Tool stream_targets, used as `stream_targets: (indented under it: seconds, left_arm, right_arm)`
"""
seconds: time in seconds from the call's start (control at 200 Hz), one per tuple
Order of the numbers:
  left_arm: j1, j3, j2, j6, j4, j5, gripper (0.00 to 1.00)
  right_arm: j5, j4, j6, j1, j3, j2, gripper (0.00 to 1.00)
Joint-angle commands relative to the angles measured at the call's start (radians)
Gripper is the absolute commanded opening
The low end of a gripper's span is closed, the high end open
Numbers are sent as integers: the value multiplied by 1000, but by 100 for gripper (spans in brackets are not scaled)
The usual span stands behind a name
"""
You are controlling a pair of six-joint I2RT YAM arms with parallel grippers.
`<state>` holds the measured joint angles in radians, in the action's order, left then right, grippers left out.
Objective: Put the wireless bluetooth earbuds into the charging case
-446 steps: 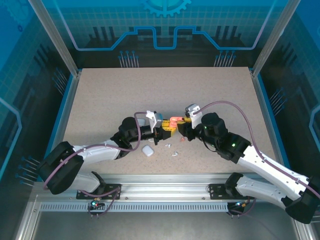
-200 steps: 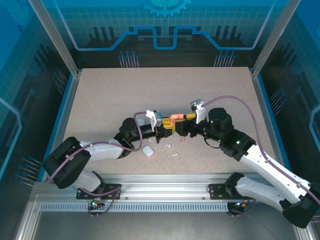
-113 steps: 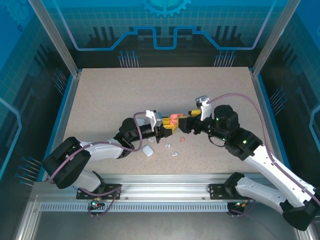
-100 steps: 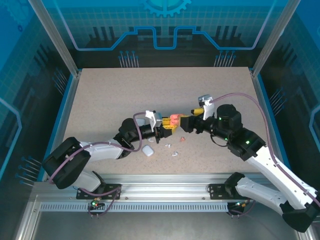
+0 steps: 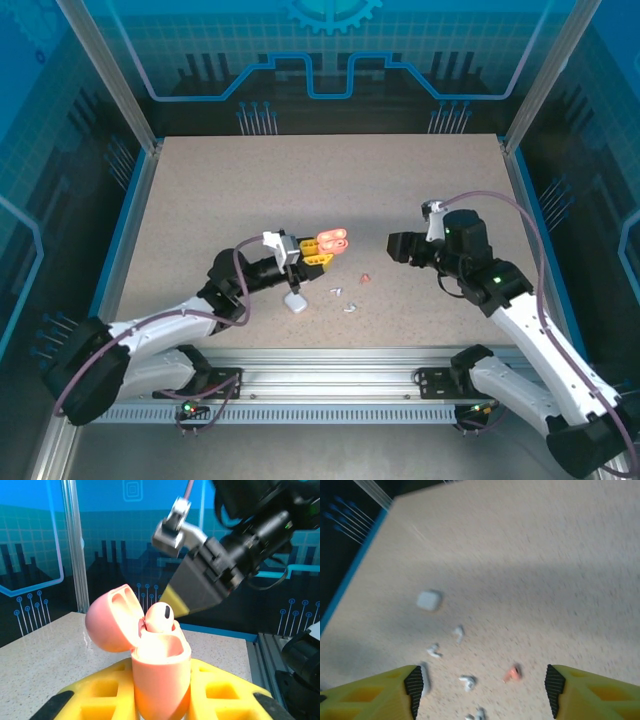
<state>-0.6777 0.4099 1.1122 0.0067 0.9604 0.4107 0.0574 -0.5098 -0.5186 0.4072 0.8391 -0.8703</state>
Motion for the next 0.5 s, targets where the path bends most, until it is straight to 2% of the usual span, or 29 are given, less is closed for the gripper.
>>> stream_targets:
  seconds: [0.0,0.17,0.3,0.495]
  left_arm:
    - [7,-15,-71,35,-77,-20,0]
    - [8,-12,-151,50,-149,-26,0]
    - [6,3,-176,58,-206,-27,0]
    - [7,3,-175,53,-206,-26,0]
  right_arm:
    - [72,-16,-36,-23,-41,-70,64]
    - [125,33,31,-21,-88,-224,55]
    - [158,93,90,-17,-106,-353,51]
    - [169,157,144,0,-82,-513,48]
